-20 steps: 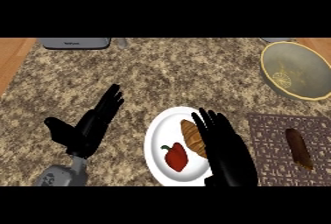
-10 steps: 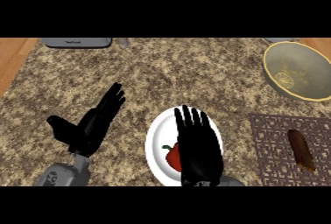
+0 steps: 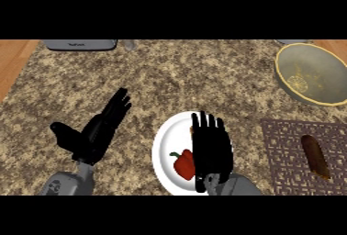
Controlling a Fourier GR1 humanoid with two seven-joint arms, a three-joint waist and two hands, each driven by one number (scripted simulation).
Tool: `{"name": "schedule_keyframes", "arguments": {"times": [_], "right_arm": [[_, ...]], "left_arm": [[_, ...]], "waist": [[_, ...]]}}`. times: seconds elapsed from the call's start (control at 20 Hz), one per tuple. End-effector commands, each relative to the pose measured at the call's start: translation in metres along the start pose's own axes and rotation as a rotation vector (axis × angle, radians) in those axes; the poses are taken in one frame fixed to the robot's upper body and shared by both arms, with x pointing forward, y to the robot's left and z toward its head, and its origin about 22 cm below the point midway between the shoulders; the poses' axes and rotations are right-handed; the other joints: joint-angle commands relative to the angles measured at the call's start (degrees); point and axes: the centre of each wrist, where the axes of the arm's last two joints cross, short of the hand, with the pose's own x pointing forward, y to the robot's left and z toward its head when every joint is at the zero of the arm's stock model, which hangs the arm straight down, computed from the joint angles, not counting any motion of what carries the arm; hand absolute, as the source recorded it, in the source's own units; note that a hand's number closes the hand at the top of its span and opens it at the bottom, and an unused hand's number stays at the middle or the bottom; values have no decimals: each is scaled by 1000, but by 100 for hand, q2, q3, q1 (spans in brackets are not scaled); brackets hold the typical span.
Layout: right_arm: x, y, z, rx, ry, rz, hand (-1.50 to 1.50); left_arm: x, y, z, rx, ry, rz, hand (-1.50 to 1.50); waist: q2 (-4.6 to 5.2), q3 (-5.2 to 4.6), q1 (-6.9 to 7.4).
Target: Pick the croissant from the plate and place it in the bowl
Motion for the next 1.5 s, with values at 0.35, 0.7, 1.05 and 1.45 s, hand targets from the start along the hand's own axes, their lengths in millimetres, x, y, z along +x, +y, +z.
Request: {"name": "schedule_keyframes", "arguments": {"times": [0.35,0.7,1.05,1.45], "right_arm": [[-4,22,-29,48,118,92,-150],[4,30,-28,31,128,92,-150],[-7,51,-39,12,143,92,-150],[-12,57,-42,11,128,59,-150]], "left_arm": [[-6,-14,-7,15,8,17,0],[-3,-2,0,0,-9,7,0],[6,-12,12,-12,6,16,0],[5,-17,-8,3,0,8,0]], "waist": [[10,4,-6],[5,4,10],[1,5,9],[4,5,-1]]}}
